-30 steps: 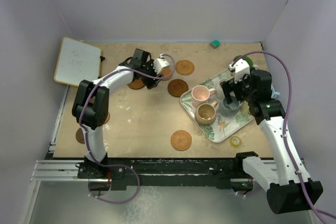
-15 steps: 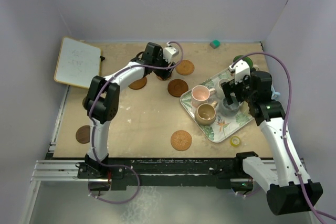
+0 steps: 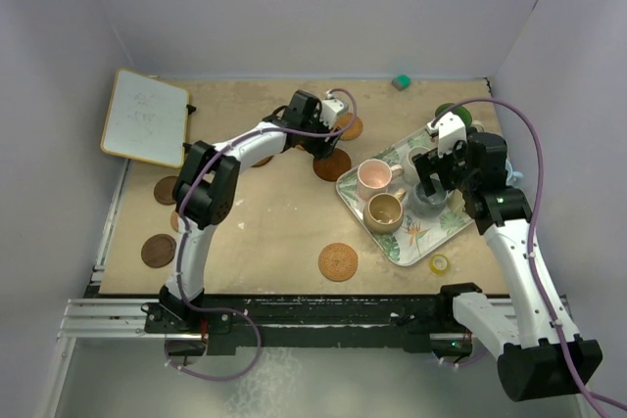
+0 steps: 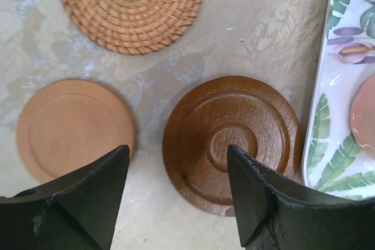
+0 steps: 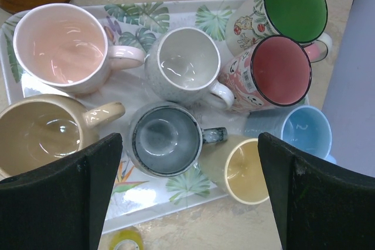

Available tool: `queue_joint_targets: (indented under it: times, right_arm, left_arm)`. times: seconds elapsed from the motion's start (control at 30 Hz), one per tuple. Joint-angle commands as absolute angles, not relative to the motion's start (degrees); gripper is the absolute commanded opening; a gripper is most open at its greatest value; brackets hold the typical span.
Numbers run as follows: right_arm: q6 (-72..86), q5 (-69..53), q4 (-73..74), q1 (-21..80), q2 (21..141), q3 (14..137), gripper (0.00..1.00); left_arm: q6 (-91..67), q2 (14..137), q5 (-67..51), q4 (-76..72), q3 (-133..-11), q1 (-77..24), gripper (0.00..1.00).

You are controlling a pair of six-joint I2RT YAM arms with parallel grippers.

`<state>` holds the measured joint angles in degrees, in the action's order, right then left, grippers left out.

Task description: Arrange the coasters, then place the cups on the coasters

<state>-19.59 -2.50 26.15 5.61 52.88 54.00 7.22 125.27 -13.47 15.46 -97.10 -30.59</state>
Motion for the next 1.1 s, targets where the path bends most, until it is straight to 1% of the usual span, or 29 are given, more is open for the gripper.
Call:
queue_joint_targets:
  times: [0.0, 0.17, 0.23, 0.33, 0.53, 0.67, 1.07]
  right_arm:
    - [-20.12, -2.19, 23.42, 5.41, 52.65, 54.06, 1.0]
    - [-20.31, -1.83, 23.28, 5.45, 52.73, 53.85, 1.0]
    - [-20.37, -1.85, 23.21, 5.45, 52.58, 53.76, 1.0]
    - [-20.42, -1.67, 23.12, 5.45, 52.38, 53.71, 1.0]
    - [-20.56, -1.82, 23.12, 5.4, 52.41, 53.69, 1.0]
    - [-20.56, -2.01, 23.12, 5.45, 52.46, 53.63, 1.0]
    - [-20.51, -2.2, 23.27, 5.45, 53.07, 53.77, 1.0]
  left_arm:
    - [8.03, 127.56, -11.25, 14.89, -100.64, -31.8, 0.65]
    - [9.05, 130.15, -9.79, 15.38, -102.32, -32.08, 0.67]
    - [9.51, 130.75, -9.35, 15.86, -102.49, -32.21, 0.65]
    - [10.43, 130.66, -9.27, 16.69, -101.43, -32.23, 0.6]
    - [13.64, 128.25, -7.43, 17.85, -96.41, -32.15, 0.47]
    - [14.05, 126.65, -5.67, 18.04, -92.79, -31.5, 0.4]
    - [11.75, 122.8, -3.36, 18.15, -86.09, -24.22, 0.38]
